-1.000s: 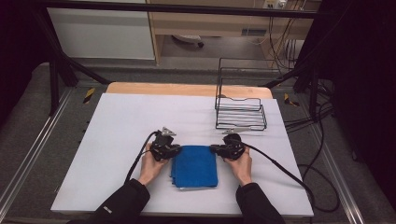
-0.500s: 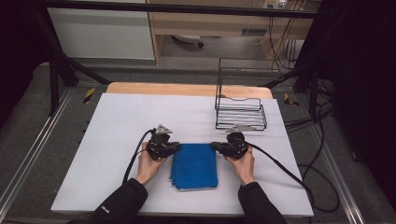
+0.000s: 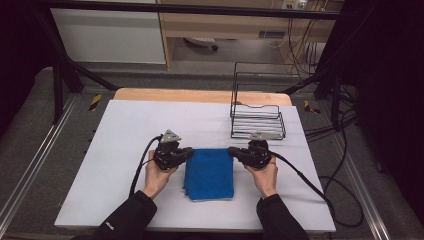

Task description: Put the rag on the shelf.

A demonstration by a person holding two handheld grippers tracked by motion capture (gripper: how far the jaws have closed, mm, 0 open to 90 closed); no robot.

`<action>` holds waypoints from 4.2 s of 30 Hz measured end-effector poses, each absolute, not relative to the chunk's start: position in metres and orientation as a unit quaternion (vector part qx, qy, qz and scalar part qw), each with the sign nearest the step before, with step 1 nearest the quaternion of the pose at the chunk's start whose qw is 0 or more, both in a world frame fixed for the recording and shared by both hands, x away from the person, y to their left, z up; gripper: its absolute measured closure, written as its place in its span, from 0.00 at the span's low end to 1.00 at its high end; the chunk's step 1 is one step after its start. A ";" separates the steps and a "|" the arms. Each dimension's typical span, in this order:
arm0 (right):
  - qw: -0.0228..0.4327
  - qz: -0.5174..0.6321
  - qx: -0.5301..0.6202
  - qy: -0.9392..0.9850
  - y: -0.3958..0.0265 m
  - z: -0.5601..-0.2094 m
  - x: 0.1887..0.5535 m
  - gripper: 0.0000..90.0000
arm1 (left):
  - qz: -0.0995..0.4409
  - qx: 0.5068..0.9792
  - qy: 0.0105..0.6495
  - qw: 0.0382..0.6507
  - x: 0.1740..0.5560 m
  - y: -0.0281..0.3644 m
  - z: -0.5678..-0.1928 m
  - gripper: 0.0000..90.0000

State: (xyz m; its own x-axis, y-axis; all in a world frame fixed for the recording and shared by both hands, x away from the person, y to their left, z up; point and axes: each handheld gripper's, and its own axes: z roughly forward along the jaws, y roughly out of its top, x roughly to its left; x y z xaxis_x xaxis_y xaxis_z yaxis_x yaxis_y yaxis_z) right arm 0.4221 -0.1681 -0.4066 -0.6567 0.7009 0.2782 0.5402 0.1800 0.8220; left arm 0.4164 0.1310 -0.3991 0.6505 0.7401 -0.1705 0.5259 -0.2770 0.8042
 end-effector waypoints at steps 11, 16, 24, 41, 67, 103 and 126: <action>0.111 0.515 0.390 0.755 -0.173 -0.387 0.412 0.95 | 0.144 0.781 0.384 0.470 0.405 0.129 -0.383 0.93; 0.125 0.524 0.378 0.753 -0.174 -0.379 0.408 0.95 | 0.149 0.774 0.380 0.485 0.401 0.131 -0.375 0.93; 0.149 0.534 0.364 0.748 -0.175 -0.365 0.401 0.95 | 0.156 0.765 0.370 0.503 0.394 0.130 -0.365 0.93; 0.183 0.551 0.342 0.739 -0.178 -0.337 0.385 0.95 | 0.181 0.744 0.354 0.536 0.380 0.130 -0.340 0.93; 0.247 0.585 0.340 0.693 -0.202 -0.292 0.371 0.95 | 0.197 0.704 0.333 0.596 0.385 0.105 -0.300 0.94; 0.324 0.609 0.360 0.628 -0.247 -0.230 0.377 0.96 | 0.213 0.672 0.298 0.644 0.413 0.047 -0.237 0.94; 0.368 0.609 0.365 0.601 -0.268 -0.185 0.391 0.96 | 0.222 0.653 0.280 0.668 0.438 0.019 -0.192 0.94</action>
State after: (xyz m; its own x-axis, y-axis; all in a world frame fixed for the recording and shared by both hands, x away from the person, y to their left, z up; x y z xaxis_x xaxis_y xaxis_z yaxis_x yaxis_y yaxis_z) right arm 0.3906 -0.2684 -0.1848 -0.4635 0.8861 0.0015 -0.0095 -0.0066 0.9999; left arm 0.4385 0.0189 -0.1919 0.7448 0.6622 -0.0830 0.0681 0.0484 0.9965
